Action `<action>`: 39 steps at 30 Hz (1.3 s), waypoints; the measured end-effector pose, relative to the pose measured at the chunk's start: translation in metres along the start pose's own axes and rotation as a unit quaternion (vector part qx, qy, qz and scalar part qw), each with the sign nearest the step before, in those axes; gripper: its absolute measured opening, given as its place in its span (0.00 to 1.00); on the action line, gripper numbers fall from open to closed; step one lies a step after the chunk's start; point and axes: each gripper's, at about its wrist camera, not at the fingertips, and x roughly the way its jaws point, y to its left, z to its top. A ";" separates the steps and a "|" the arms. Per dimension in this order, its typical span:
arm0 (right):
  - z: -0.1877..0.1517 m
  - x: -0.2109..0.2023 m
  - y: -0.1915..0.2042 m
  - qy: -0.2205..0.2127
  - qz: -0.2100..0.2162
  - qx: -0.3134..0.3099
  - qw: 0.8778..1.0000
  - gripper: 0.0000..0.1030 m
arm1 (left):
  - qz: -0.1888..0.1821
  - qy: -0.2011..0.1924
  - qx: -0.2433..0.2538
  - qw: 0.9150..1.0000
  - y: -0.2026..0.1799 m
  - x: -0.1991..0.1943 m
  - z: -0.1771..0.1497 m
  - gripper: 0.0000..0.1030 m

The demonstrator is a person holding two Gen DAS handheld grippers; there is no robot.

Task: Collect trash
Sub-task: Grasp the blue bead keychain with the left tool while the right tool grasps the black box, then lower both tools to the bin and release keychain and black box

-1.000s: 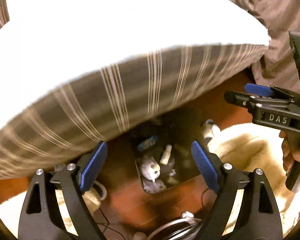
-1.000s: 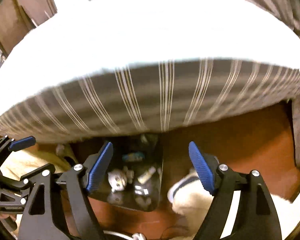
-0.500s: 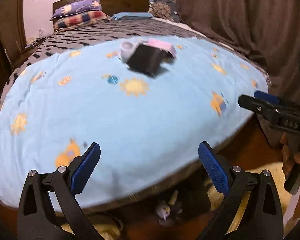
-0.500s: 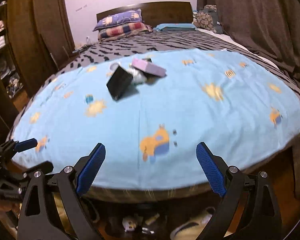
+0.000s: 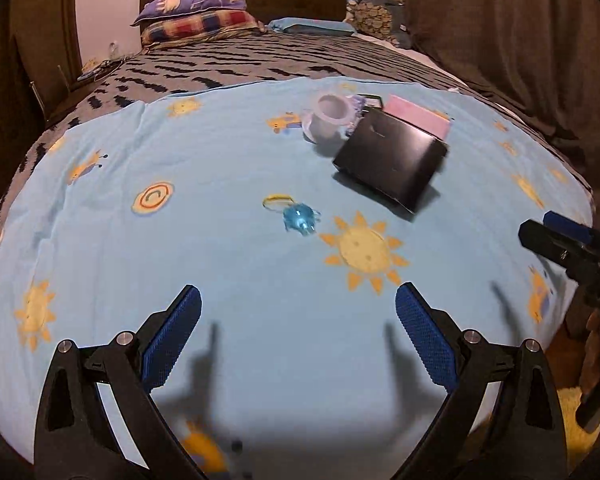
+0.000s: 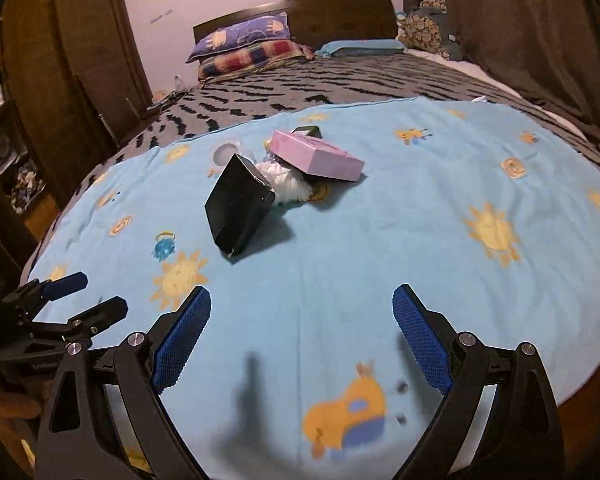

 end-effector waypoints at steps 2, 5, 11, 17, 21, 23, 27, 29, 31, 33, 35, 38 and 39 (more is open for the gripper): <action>0.006 0.011 0.002 0.002 0.008 0.001 1.000 0.90 | -0.001 0.003 -0.006 1.000 0.003 0.009 0.005 0.84; 0.018 0.027 0.005 0.003 0.020 0.006 1.000 0.90 | -0.003 0.009 -0.013 1.000 0.006 0.024 0.014 0.76; 0.038 0.058 0.013 0.007 0.042 0.016 0.999 0.89 | -0.006 0.014 -0.011 1.000 0.009 0.044 0.028 0.65; 0.050 0.084 0.026 0.021 0.055 0.012 0.998 0.85 | -0.009 0.021 -0.007 1.000 0.011 0.061 0.036 0.50; 0.052 0.096 0.032 0.030 0.066 0.014 0.997 0.78 | -0.009 0.022 -0.006 1.000 0.013 0.065 0.039 0.34; 0.054 0.101 0.034 0.031 0.068 0.013 0.997 0.71 | -0.013 0.022 -0.009 1.000 0.017 0.066 0.039 0.27; 0.056 0.105 0.036 0.033 0.070 0.013 0.997 0.51 | -0.019 0.020 -0.007 1.000 0.019 0.064 0.039 0.27; 0.056 0.104 0.038 0.031 0.074 0.012 0.997 0.41 | -0.018 0.019 -0.003 1.000 0.019 0.063 0.038 0.27; 0.056 0.100 0.040 0.024 0.071 0.006 0.997 0.31 | -0.019 0.018 -0.001 1.000 0.018 0.060 0.036 0.27; 0.055 0.094 0.041 0.018 0.073 0.004 0.997 0.20 | -0.020 0.018 0.001 1.000 0.018 0.055 0.033 0.27; 0.053 0.084 0.041 0.012 0.073 -0.001 0.997 0.20 | -0.025 0.015 0.002 1.000 0.016 0.048 0.030 0.27; 0.049 0.068 0.040 0.004 0.069 -0.009 0.998 0.20 | -0.032 0.008 0.006 0.999 0.013 0.036 0.026 0.27; 0.047 0.060 0.039 0.002 0.066 -0.011 0.998 0.20 | -0.036 0.004 0.006 0.999 0.011 0.029 0.023 0.27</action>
